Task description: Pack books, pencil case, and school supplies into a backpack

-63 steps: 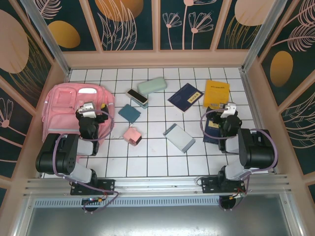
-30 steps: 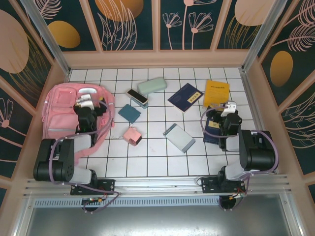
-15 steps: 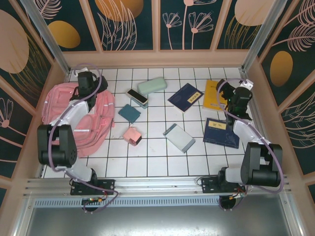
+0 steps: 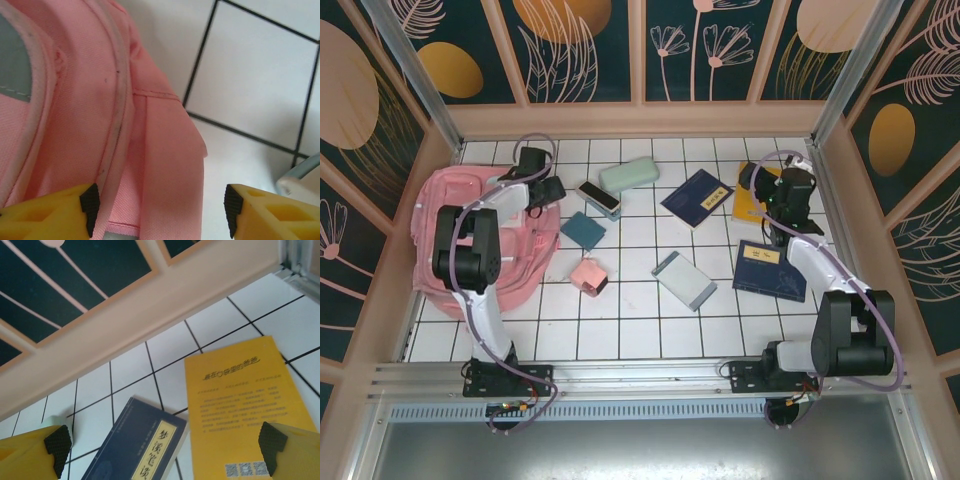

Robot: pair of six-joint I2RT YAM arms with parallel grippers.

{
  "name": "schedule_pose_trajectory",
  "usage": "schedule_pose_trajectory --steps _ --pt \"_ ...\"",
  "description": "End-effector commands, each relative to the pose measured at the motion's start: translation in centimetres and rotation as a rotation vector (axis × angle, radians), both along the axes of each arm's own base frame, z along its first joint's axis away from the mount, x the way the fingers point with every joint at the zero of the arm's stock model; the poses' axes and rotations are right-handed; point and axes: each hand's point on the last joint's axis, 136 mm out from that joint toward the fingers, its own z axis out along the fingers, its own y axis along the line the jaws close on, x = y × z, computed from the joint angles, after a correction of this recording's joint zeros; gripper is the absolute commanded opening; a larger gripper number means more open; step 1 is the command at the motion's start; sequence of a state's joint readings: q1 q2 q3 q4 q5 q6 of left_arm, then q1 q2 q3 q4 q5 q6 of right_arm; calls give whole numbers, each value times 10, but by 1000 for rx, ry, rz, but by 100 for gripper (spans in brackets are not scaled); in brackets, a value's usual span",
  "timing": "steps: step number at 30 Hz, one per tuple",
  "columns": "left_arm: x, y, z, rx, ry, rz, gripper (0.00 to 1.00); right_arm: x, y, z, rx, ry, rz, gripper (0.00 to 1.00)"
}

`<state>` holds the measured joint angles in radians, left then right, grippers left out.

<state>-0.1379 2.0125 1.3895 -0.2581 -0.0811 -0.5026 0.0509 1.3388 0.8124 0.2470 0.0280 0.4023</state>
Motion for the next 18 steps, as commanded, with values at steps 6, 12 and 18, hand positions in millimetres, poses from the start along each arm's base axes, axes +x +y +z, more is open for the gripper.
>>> schedule_pose_trajectory --steps 6,12,18 --pt "-8 -142 -41 -161 122 -309 66 5 17 19 -15 -18 50 99" --pt "-2 -205 -32 -196 106 -425 66 8 26 16 -11 -3 99 99" --pt "-6 -252 -9 -166 79 -542 68 8 48 12 -46 2 187 99"
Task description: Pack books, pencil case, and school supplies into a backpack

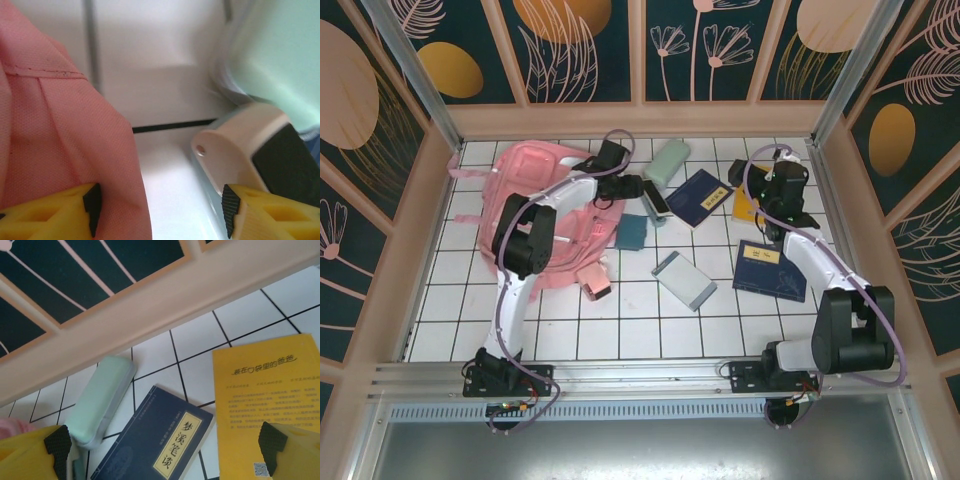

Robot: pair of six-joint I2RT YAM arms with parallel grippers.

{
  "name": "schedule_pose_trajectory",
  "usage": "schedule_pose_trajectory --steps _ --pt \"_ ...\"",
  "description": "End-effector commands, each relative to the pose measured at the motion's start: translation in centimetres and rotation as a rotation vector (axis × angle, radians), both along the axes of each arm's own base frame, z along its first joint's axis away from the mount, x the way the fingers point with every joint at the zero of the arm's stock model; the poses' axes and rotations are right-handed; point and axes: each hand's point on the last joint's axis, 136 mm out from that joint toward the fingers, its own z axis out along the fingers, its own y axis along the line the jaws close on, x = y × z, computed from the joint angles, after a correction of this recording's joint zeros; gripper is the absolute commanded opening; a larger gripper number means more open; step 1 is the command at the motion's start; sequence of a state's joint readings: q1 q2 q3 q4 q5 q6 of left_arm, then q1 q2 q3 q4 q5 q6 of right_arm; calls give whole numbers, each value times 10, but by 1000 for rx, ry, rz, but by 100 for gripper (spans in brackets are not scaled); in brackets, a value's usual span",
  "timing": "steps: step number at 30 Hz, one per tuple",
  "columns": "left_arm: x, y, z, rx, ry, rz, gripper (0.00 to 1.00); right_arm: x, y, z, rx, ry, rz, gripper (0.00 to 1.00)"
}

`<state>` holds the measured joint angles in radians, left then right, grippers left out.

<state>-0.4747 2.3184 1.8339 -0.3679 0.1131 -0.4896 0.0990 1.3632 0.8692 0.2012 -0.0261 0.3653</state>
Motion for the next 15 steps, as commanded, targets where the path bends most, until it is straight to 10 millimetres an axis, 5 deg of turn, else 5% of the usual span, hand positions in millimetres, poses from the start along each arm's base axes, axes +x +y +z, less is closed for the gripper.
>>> schedule_pose_trajectory --steps 1,8,15 --pt "-17 -19 5 7 46 -78 69 3 22 4 -39 -9 96 99" --pt "-35 21 67 80 -65 22 72 0 80 -7 -67 32 260 99" --pt "-105 88 69 86 -37 274 69 -7 154 -34 -56 112 419 91"
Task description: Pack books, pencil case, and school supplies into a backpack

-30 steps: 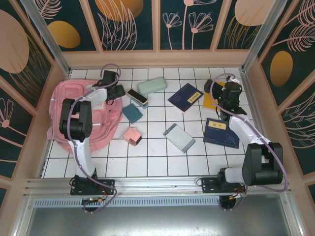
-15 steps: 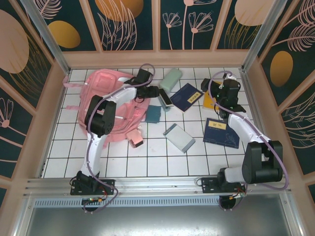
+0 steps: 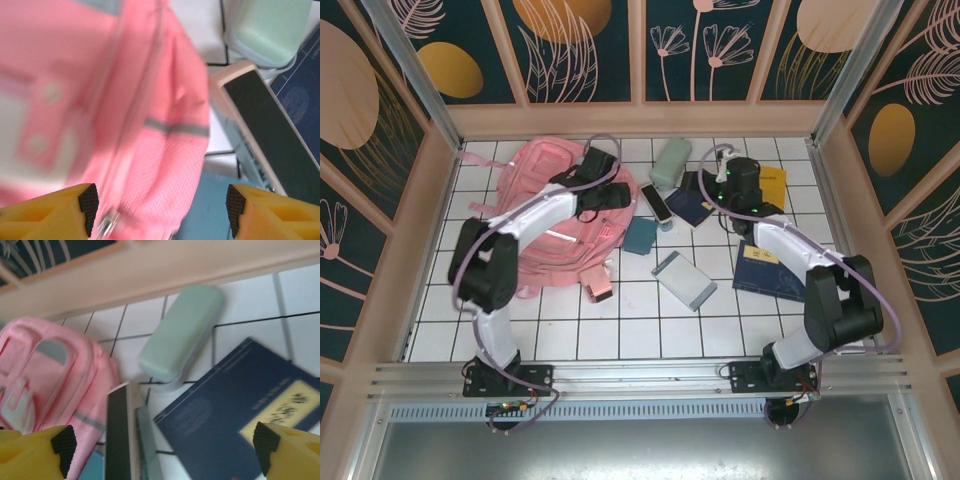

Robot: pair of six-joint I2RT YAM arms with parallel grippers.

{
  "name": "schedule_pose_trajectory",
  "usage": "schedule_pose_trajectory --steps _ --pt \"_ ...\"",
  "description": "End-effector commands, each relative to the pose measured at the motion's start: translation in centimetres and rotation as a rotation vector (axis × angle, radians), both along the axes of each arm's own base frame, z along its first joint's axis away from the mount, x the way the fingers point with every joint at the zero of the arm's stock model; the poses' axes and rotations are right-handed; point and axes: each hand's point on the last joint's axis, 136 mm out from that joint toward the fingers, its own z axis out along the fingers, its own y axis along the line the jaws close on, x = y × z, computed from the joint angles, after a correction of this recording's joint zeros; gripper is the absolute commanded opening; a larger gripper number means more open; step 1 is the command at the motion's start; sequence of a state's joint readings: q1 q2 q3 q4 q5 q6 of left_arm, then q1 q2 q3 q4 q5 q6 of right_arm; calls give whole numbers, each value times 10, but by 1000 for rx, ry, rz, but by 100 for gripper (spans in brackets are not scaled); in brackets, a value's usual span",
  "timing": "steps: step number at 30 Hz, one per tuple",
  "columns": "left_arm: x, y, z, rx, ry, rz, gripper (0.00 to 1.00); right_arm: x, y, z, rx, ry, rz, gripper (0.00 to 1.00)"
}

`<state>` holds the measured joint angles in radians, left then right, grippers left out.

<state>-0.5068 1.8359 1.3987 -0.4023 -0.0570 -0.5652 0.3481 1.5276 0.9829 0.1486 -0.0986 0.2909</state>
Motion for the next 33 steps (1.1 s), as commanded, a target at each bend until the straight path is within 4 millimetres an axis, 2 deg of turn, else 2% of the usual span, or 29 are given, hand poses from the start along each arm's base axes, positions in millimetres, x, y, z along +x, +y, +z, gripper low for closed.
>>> schedule_pose_trajectory --steps 1,4,8,11,15,17,20,27,30,33 --pt "-31 38 -10 3 24 182 68 -5 37 -6 3 34 90 91" --pt "-68 61 -19 -41 65 289 67 -8 68 -14 1 54 155 85" --pt "-108 77 -38 -124 127 393 64 -7 96 -24 11 76 199 84" --pt "-123 93 -50 -160 154 477 61 -7 114 -30 23 97 234 83" --pt "-127 127 -73 -130 190 554 55 -14 143 -36 29 123 293 79" --pt "-124 146 -79 -79 191 569 54 -17 152 -38 39 138 310 78" --pt "-110 174 -78 20 146 579 53 -21 163 -43 42 162 329 76" --pt "-59 217 -63 112 62 547 53 -34 188 -56 52 220 388 65" --pt "-40 217 -56 119 34 514 53 -41 199 -62 63 240 416 55" --pt "-30 203 -50 66 42 458 55 -47 211 -68 40 246 444 51"
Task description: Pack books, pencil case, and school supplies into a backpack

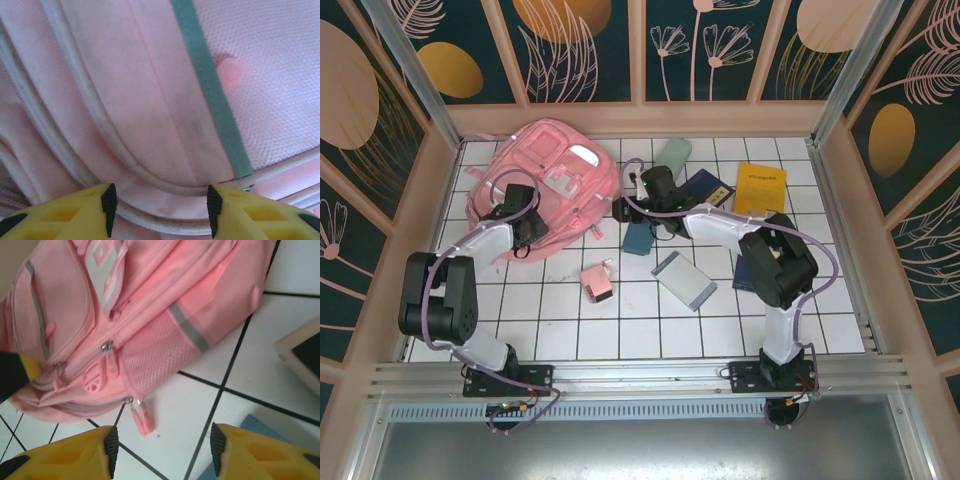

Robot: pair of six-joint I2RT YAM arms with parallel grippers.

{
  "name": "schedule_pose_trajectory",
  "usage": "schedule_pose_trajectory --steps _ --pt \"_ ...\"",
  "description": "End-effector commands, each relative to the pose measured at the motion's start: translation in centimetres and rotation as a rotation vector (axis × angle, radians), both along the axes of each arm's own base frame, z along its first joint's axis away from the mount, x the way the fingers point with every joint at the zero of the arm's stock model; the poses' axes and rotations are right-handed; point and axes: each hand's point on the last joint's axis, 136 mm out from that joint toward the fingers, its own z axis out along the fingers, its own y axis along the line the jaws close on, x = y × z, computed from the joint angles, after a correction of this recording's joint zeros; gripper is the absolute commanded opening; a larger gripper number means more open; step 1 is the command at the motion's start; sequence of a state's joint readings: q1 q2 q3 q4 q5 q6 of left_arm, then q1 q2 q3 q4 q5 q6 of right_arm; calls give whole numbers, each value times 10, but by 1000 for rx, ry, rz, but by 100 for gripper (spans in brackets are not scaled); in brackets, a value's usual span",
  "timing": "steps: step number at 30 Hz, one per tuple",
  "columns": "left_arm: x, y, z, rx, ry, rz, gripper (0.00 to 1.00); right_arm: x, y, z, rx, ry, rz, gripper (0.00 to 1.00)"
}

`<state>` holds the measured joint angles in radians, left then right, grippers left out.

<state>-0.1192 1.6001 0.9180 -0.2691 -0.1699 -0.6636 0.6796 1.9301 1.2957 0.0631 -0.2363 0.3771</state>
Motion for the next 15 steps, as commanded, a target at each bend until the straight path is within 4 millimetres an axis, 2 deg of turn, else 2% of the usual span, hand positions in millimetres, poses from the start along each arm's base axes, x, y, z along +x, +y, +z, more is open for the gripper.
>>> schedule_pose_trajectory --steps 1,5,8,11,15 --pt "19 -12 15 -20 -48 -93 57 -9 21 0 -1 8 49 49" --pt "23 -31 40 -117 -128 -145 62 -14 33 -10 -6 24 77 36" --pt "15 -34 45 -140 -130 -154 62 -21 46 -18 -38 18 106 34" --pt "6 -29 39 -114 -119 -155 62 -24 58 -27 -65 10 128 30" --pt "-5 -26 18 -81 -64 -173 64 -23 67 -43 -90 20 133 28"
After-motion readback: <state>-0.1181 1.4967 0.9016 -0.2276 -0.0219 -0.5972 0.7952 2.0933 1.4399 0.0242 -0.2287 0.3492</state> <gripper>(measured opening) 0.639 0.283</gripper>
